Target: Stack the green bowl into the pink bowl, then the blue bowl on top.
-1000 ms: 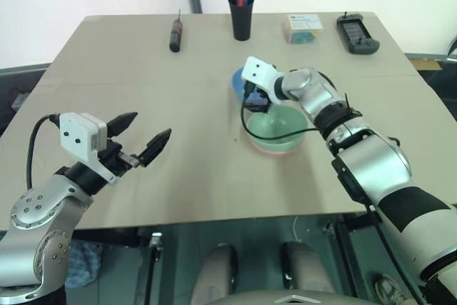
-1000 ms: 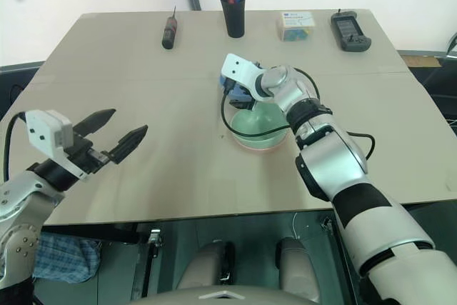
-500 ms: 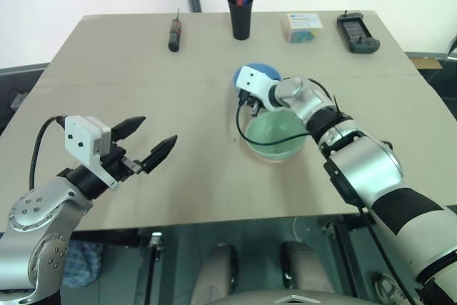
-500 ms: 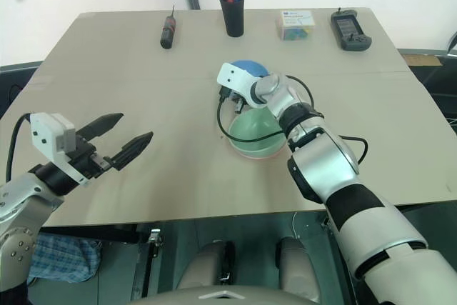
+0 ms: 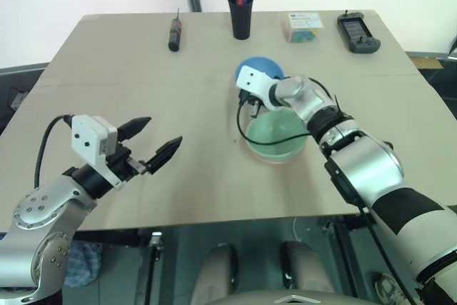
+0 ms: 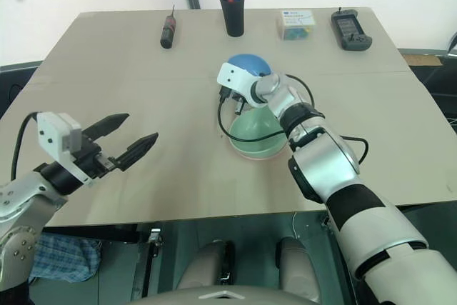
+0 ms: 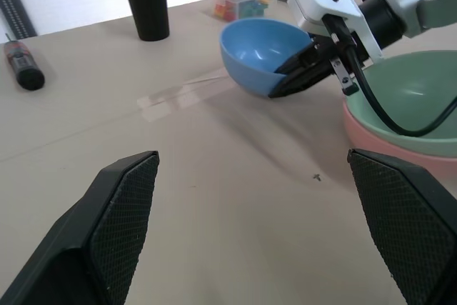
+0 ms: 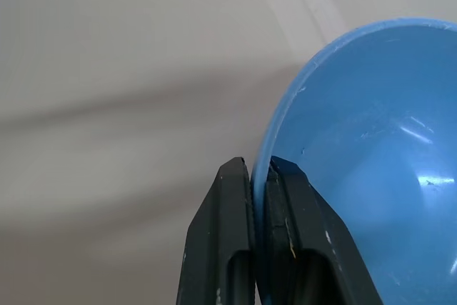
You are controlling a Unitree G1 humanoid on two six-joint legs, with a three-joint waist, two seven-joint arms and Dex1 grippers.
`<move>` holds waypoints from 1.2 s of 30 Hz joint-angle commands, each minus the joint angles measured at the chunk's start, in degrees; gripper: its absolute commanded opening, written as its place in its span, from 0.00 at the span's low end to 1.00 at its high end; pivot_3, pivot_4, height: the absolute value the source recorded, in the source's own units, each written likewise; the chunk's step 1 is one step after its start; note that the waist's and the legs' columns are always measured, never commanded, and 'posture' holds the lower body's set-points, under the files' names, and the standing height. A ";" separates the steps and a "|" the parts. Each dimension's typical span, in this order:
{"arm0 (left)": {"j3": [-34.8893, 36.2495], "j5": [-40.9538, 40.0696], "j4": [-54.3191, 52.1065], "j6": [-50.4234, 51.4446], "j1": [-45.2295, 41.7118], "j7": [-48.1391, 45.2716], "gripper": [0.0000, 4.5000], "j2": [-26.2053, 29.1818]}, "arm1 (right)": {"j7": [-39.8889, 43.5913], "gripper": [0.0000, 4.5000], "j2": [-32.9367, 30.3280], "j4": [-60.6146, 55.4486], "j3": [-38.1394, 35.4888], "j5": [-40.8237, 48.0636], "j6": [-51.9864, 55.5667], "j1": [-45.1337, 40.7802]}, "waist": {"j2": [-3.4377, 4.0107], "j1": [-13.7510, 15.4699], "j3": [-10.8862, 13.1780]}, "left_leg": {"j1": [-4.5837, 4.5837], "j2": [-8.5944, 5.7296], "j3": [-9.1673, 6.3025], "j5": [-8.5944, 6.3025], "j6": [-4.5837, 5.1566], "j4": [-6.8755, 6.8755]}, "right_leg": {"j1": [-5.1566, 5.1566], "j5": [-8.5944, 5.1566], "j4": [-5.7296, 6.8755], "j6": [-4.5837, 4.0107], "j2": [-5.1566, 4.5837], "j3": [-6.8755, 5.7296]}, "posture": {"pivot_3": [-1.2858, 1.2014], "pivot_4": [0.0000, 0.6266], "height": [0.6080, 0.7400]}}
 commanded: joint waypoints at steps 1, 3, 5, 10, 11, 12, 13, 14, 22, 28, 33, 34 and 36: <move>0.23 -0.29 -1.03 -1.04 -0.80 -0.69 1.00 0.80 | 2.08 0.02 -2.06 -6.15 -1.59 0.90 -2.27 -4.72 | 0.00 -0.03 0.08 | 0.00 0.00 0.00 0.00 0.00 0.00 | 0.00 0.00 0.00 0.00 0.00 0.00 | 0.52 0.24 1.00; -0.08 -0.24 -0.45 -1.13 -1.33 -1.26 1.00 1.04 | 5.03 0.02 -3.26 -9.49 -2.29 2.12 -1.49 -4.91 | 0.02 -0.04 0.15 | 0.00 0.00 0.00 0.00 -0.01 0.00 | -0.01 0.00 0.00 0.00 0.00 0.00 | 0.52 0.24 1.00; -0.91 -0.04 0.84 -1.43 -2.67 -2.30 1.00 1.47 | 10.61 0.02 -5.85 -17.45 -2.78 3.75 0.70 -3.58 | 0.03 -0.01 0.17 | 0.00 0.01 -0.02 0.00 -0.01 -0.04 | -0.02 0.00 -0.01 0.00 0.01 -0.02 | 0.52 0.24 1.00; -3.31 0.72 3.96 -2.14 -6.05 -4.75 1.00 2.14 | 22.65 0.02 -12.98 -42.56 -2.74 8.05 11.13 4.27 | 0.04 0.20 0.18 | -0.07 0.00 -0.06 0.00 0.00 -0.05 | 0.02 0.00 -0.13 0.01 0.00 -0.08 | 0.52 0.24 1.00; -3.78 0.87 4.49 -2.29 -6.66 -5.26 1.00 2.23 | 24.48 0.02 -14.29 -47.03 -2.68 8.88 13.34 5.74 | 0.03 0.29 0.17 | -0.08 0.00 -0.06 0.00 0.00 -0.04 | 0.02 0.00 -0.13 0.01 0.00 -0.09 | 0.52 0.24 1.00; -4.39 1.07 5.10 -2.44 -7.46 -5.73 1.00 2.33 | 26.57 0.02 -15.90 -51.98 -2.70 10.01 15.97 7.35 | 0.03 0.43 0.18 | -0.08 0.01 -0.09 0.00 0.00 -0.04 | 0.04 0.00 -0.17 0.01 0.00 -0.11 | 0.52 0.24 1.00; -4.91 1.19 5.66 -2.57 -8.18 -6.12 1.00 2.38 | 28.26 0.02 -17.36 -56.28 -2.76 10.98 18.33 8.75 | 0.03 0.54 0.18 | -0.09 0.00 -0.10 -0.01 0.01 -0.04 | 0.04 0.00 -0.17 0.01 -0.01 -0.13 | 0.52 0.24 1.00; -5.53 1.35 6.43 -2.74 -9.07 -6.63 1.00 2.48 | 30.04 0.02 -19.03 -60.72 -2.92 12.18 20.90 10.24 | 0.04 0.60 0.20 | -0.11 0.00 -0.11 -0.01 0.01 -0.04 | 0.04 0.00 -0.17 0.01 -0.02 -0.13 | 0.52 0.24 1.00; -10.09 3.14 12.59 -4.27 -15.90 -10.85 1.00 2.89 | 40.05 0.02 -34.76 -84.24 -2.01 17.25 30.61 21.77 | 0.01 0.66 0.26 | -0.13 -0.01 -0.12 -0.01 0.01 0.02 | 0.04 0.00 -0.16 0.02 -0.02 -0.22 | 0.52 0.24 1.00; -14.00 4.82 18.19 -6.12 -21.37 -15.71 1.00 3.22 | 39.65 0.02 -41.91 -95.63 -3.66 20.16 37.44 28.77 | -0.08 0.74 0.33 | -0.10 0.00 -0.11 -0.01 0.02 0.08 | 0.07 0.00 -0.10 0.03 0.00 -0.22 | 0.52 0.24 1.00; -15.86 5.88 21.28 -7.14 -24.57 -18.63 1.00 3.24 | 37.12 0.02 -44.65 -99.86 -4.41 21.49 41.06 31.93 | -0.11 0.95 0.34 | -0.10 -0.01 -0.10 -0.01 0.02 0.11 | 0.08 0.00 -0.11 0.04 -0.02 -0.17 | 0.52 0.24 1.00; -16.11 6.05 21.90 -7.30 -25.14 -19.10 1.00 3.24 | 36.58 0.02 -44.97 -100.74 -4.53 21.91 41.94 32.36 | -0.12 1.02 0.34 | -0.10 -0.01 -0.09 -0.01 0.02 0.12 | 0.08 0.00 -0.10 0.04 -0.02 -0.17 | 0.52 0.24 1.00; -16.70 6.50 23.04 -7.74 -26.02 -20.14 1.00 3.27 | 35.26 0.02 -45.31 -102.43 -4.64 22.74 43.83 32.97 | -0.12 1.11 0.35 | -0.10 0.00 -0.11 -0.01 0.02 0.12 | 0.08 0.00 -0.10 0.04 -0.01 -0.18 | 0.52 0.24 1.00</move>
